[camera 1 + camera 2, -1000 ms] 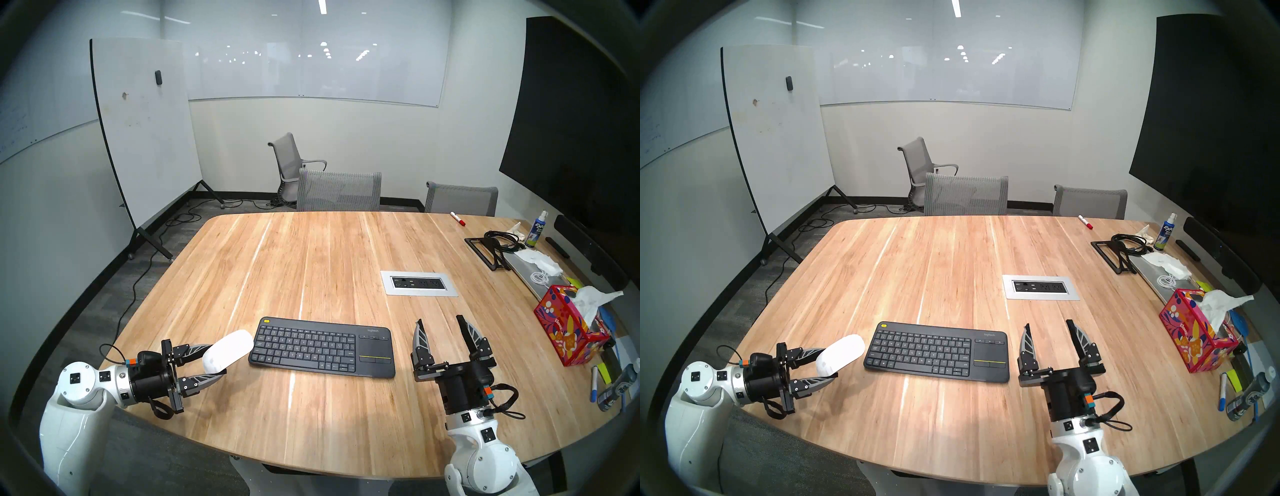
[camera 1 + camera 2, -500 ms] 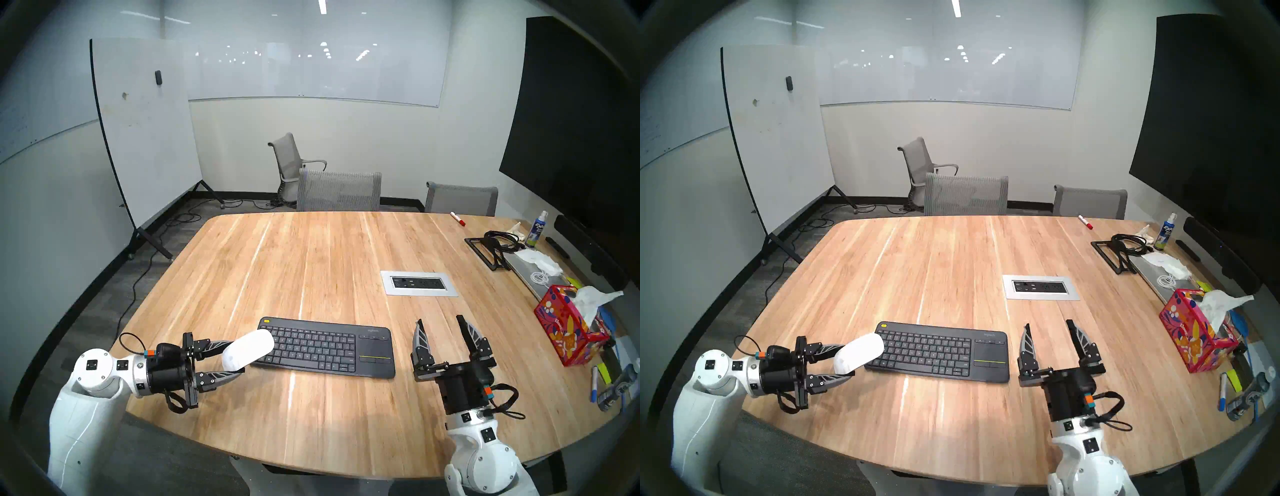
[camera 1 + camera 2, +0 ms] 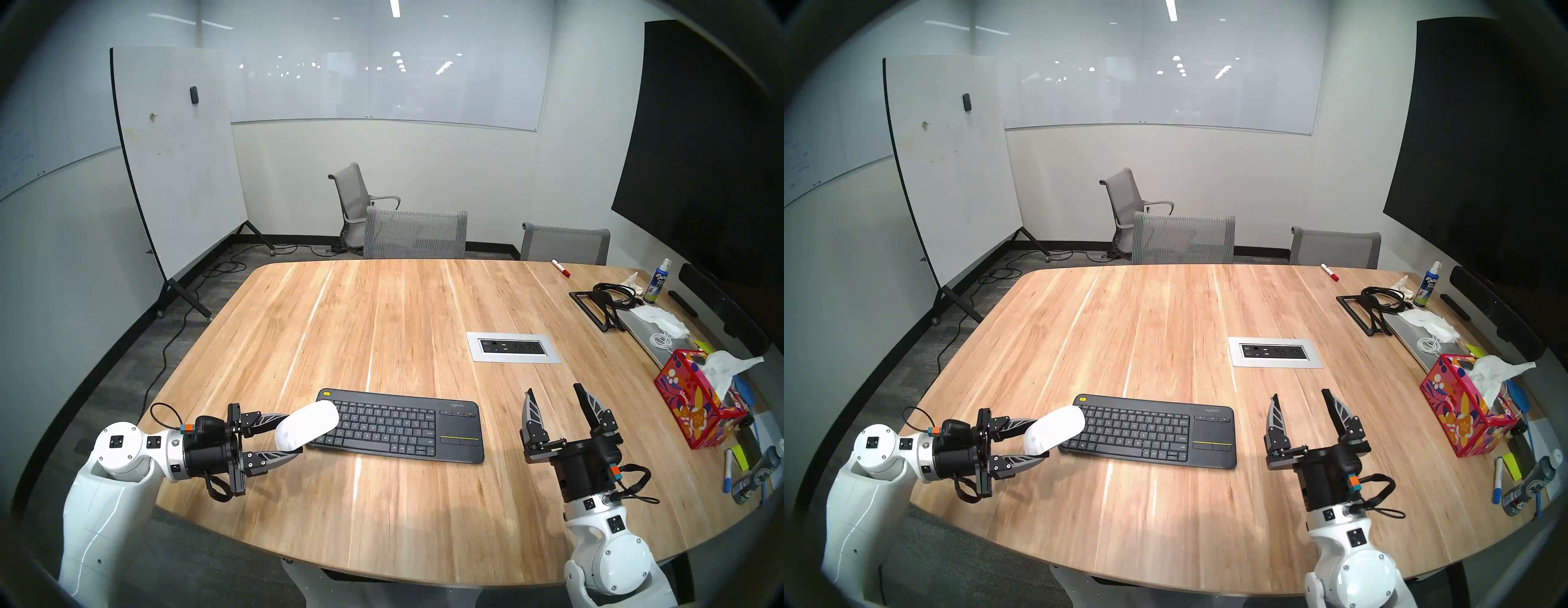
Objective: Put the mouse beside the keyboard
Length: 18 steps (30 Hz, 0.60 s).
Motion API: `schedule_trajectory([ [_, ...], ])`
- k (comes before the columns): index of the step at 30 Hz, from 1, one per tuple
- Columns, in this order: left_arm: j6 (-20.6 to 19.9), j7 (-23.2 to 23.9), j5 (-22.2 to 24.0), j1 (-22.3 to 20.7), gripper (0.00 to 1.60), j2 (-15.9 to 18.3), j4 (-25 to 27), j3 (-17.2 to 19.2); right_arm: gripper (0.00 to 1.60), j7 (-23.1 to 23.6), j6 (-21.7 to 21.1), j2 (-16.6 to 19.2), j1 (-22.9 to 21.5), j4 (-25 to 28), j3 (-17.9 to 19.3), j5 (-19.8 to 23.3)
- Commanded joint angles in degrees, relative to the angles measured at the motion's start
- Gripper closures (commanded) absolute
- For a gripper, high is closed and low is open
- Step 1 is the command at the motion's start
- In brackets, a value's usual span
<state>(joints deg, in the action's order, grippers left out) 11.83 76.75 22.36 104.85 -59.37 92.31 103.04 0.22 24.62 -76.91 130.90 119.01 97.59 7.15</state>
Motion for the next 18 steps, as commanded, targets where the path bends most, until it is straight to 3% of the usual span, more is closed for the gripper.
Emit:
schedule_trajectory([
  [1, -0.3, 0.1, 0.4, -0.2, 1.60, -0.3, 0.9, -0.2, 0.00, 1.7, 0.7, 2.8, 1.7, 0.5, 5.0, 3.4],
  [10, -0.9, 0.1, -0.7, -1.2, 1.60, -1.0, 1.8, -3.6, 0.00, 2.0, 0.8, 2.9, 2.6, -1.0, 10.4, 6.3],
  [18, -1.1, -0.8, -3.2, -3.5, 1.60, -2.4, 1.9, -7.6, 0.00, 2.6, 1.8, 1.9, 3.7, -1.1, 10.9, 7.5],
])
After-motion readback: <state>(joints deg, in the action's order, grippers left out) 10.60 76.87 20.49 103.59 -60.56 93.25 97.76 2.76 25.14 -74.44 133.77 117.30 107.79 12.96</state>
